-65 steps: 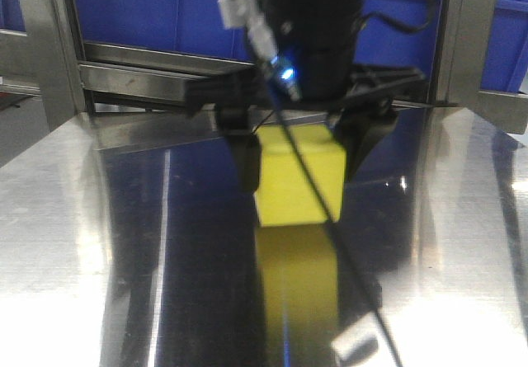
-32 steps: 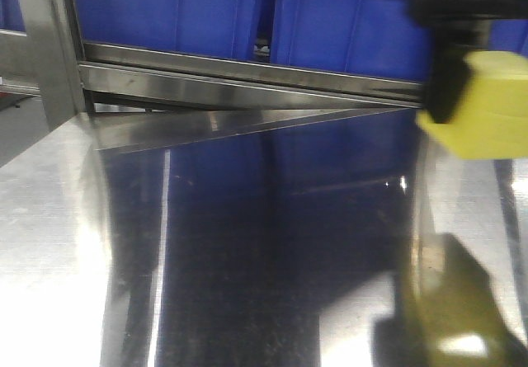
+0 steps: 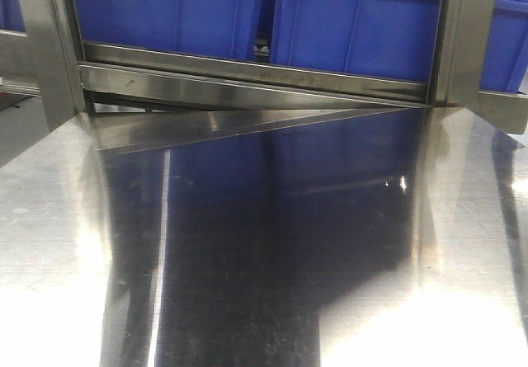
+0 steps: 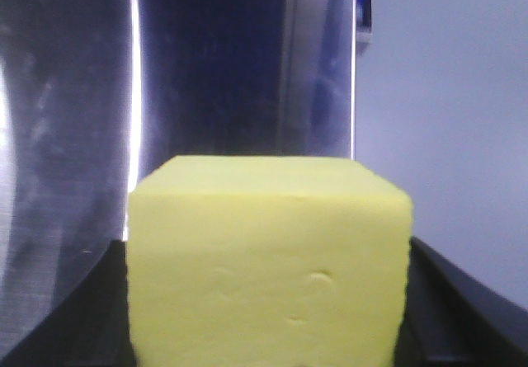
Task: Place yellow foam block on left shelf second layer
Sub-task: 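Lift the yellow cube with the right gripper and pull it back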
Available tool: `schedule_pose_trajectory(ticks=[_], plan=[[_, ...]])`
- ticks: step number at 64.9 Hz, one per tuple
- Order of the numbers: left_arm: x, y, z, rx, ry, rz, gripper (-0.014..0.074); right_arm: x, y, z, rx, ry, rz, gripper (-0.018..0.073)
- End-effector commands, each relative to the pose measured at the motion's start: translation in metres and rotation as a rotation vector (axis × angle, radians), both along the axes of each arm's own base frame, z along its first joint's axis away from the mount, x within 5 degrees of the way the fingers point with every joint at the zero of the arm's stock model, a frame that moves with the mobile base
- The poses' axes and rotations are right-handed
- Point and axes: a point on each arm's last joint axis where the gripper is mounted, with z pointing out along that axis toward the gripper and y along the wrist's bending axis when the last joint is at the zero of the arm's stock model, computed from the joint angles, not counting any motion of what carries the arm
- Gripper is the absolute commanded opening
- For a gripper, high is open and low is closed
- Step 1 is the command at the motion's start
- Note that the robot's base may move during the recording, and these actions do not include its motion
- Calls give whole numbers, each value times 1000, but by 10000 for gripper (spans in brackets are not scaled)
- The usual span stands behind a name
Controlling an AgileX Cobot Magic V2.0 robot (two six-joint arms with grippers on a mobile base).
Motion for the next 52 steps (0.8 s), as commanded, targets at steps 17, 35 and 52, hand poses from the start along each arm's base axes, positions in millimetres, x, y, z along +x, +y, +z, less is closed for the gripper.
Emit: schedule_pose_trajectory(ticks=[17,35,52], plan=[[1,-1,-1,-14,-54,-10,136,-64,-15,37,37,-472,4,326],[1,-1,-1,-14,-54,-10,136,-97,-22,42,75,-670,2,326],[1,-1,-1,-14,-54,-10,136,-102,-23,42,79,-688,1,326]])
